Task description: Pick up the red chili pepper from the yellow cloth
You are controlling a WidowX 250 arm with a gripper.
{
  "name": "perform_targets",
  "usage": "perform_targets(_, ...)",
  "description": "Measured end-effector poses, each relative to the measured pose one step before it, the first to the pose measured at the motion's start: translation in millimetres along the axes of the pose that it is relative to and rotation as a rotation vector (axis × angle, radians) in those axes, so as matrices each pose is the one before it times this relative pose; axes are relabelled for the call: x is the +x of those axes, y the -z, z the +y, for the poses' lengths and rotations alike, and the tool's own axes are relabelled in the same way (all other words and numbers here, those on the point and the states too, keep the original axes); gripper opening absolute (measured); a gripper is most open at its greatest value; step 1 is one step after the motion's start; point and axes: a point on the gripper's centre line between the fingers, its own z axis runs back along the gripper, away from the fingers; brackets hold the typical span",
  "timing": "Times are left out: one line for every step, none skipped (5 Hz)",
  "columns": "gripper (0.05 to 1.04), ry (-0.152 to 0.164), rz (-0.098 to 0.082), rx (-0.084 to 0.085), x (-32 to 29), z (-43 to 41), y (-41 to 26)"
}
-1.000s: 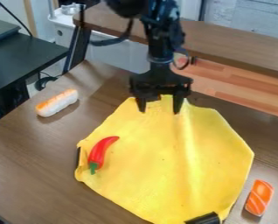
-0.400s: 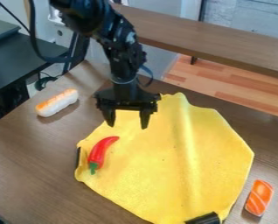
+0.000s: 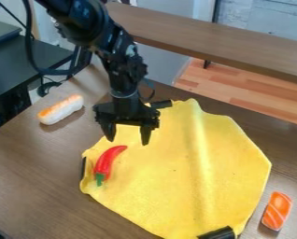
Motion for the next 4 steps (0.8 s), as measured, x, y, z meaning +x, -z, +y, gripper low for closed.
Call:
perform_targets(1.000, 0.0308, 0.0328, 0.0188, -7.96, 6.23, 14.85)
perform_targets(1.000, 0.0188, 0.0019, 0.0109, -3.33, 5.63, 5.70)
perform_targets(1.000, 0.0125, 0.0156, 0.0385, -6.15, 7.47, 16.09)
perform_targets(0.952, 0.0089, -0.0052, 0.0084, -1.38, 1.56, 2.50)
